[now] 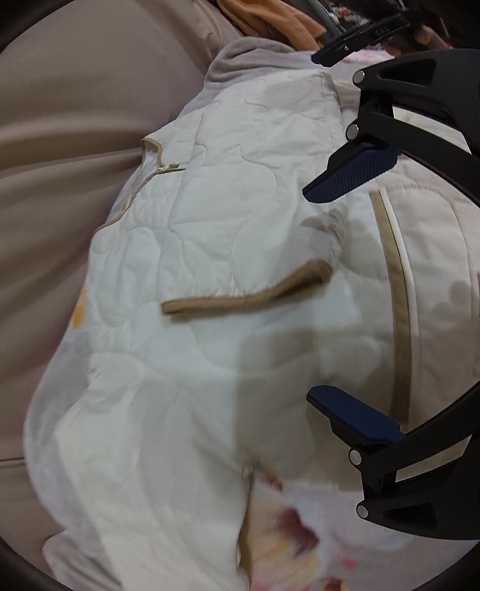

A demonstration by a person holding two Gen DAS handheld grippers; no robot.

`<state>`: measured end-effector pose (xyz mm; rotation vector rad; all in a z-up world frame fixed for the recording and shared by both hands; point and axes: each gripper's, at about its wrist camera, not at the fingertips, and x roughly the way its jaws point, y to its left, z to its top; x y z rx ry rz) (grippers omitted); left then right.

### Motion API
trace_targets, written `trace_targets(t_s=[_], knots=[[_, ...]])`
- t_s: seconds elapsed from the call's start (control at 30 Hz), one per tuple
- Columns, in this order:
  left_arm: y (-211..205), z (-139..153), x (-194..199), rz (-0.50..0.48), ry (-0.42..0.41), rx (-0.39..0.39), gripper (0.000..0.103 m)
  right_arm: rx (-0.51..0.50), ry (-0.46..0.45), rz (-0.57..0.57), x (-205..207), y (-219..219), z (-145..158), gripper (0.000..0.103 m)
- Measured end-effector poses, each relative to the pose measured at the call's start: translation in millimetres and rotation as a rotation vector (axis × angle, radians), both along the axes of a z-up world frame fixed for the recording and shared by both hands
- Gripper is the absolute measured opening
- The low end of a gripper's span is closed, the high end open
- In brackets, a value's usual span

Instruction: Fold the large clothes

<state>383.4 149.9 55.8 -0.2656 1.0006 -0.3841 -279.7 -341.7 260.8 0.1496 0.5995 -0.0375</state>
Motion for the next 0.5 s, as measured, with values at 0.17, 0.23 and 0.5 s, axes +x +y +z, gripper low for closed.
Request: trace_targets(t_s=[0.17,0.23,0.5], knots=[[-18,12,1,-0.061,-0.007,0.059,0.024,0.115,0.035,-0.185,0,-75,-12,0.064],[-18,29,-2,-0.05,-0.057,0.075,0.009,0.135,0.068,-0.218,12,-87,-20,0.063],[5,130,-29,0.054,-0.447,0.139,0.006,0.138,-0.186,-0.077,5,-55,37,0.005]])
